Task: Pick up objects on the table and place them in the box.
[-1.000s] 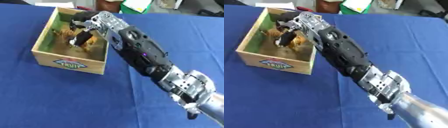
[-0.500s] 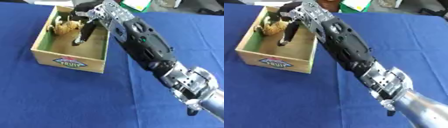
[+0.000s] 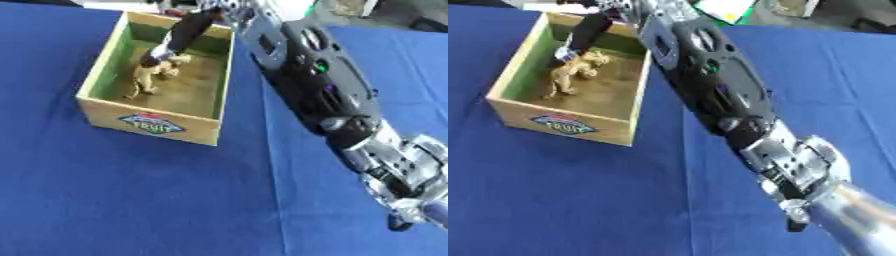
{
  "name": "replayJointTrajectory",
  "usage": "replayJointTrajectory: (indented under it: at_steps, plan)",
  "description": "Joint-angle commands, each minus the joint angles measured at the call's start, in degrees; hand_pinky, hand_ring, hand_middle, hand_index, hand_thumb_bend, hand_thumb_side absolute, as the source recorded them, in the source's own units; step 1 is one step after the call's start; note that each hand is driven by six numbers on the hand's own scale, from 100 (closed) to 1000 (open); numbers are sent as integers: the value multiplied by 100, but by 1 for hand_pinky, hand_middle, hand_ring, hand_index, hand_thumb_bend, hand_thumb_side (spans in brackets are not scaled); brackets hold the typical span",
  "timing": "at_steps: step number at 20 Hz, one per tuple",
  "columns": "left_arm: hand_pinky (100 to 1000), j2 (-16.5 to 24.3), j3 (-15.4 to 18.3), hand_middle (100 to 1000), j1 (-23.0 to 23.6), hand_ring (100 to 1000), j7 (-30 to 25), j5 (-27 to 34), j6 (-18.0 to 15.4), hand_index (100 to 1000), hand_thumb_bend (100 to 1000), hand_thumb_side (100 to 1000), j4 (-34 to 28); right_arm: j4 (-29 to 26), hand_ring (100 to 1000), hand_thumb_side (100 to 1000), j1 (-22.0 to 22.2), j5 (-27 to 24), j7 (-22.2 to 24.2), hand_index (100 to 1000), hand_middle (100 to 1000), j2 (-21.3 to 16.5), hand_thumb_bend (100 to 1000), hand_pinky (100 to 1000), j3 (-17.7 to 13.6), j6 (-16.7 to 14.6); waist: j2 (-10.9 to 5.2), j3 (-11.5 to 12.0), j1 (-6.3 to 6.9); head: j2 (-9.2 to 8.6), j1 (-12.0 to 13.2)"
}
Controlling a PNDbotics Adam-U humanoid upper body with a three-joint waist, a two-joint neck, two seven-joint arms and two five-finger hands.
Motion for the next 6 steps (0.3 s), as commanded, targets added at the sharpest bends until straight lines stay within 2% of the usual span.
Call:
replayJointTrajectory:
  at_steps: [1,6]
  plan:
    - [583,63,58,565,-32,599,51,-38,-6,775,100,713,-97,-972,834,1000,63,-447,-566,954,872,-476,440,867,-292,393,-105,-28,74,-63,116]
    - [584,45,91,565,-18,599,107,-76,-9,776,100,714,-97,-2430,820,1000,746,-1478,-1865,965,857,-949,328,878,-652,1229,-75,-97,126,-109,213]
